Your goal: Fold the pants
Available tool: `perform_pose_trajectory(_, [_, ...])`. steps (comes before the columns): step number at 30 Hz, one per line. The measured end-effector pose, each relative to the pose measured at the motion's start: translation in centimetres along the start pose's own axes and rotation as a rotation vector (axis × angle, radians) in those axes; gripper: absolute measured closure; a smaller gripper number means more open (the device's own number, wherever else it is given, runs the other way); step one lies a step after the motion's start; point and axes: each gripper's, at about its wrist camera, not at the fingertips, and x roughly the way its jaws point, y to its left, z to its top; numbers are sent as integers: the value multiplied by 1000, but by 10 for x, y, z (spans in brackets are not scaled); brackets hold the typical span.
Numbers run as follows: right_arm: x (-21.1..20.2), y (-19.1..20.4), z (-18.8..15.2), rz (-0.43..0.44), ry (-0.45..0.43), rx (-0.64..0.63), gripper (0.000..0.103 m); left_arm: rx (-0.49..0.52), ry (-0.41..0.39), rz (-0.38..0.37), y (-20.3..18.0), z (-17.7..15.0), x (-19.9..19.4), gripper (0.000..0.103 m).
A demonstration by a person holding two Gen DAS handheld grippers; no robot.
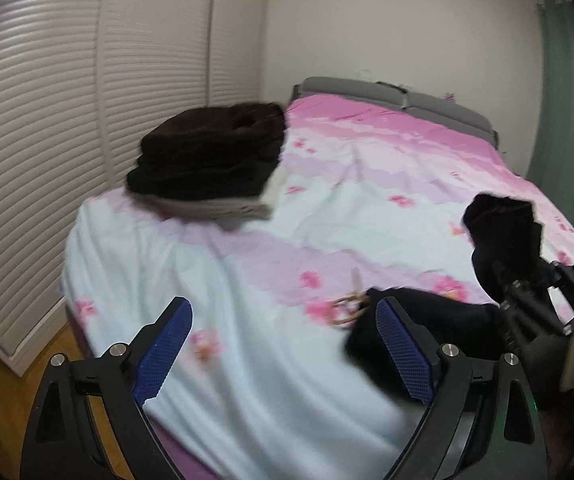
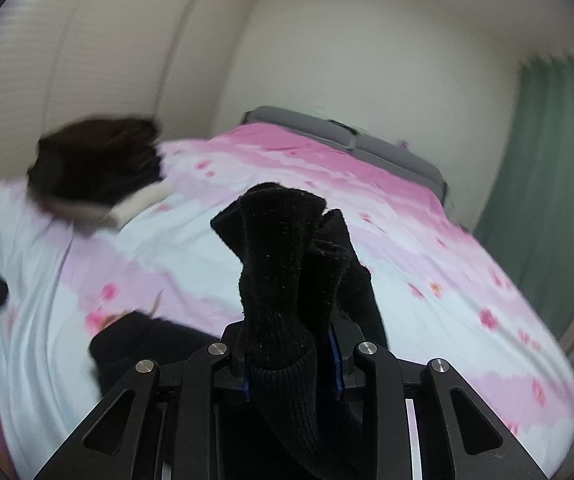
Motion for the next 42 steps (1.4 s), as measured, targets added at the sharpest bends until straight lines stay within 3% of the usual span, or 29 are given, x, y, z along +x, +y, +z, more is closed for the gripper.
perform_pose_trajectory(4, [22,51,-10,12,62,-141,74,-15,30,25,20,-10,9,9])
perform_pose_trajectory(8, [42,79,-25,31,124,-222,74,-31,52,22,30,-15,20,9])
perform_pose_trajectory(16, [46,119,-47,-21,128,-398,70,-24,70,15,32,-18,27,9])
perform_pose_trajectory(25, [27,98,-33,33,156,-274,57,-39,34,35,41,-6,6,8])
perform_pose_trajectory(32, [-1,88,-13,85,77,-208,34,-37,2,48,40,1,-17,7])
perform_pose_trajectory(37, [-23,77,-2,148,43,-138,34,-39,-23,42,37,5,-37,6])
perform_pose_trajectory(42, [-51,39,-2,175,9,-29,34,-14,-57,21,19,9,-51,5])
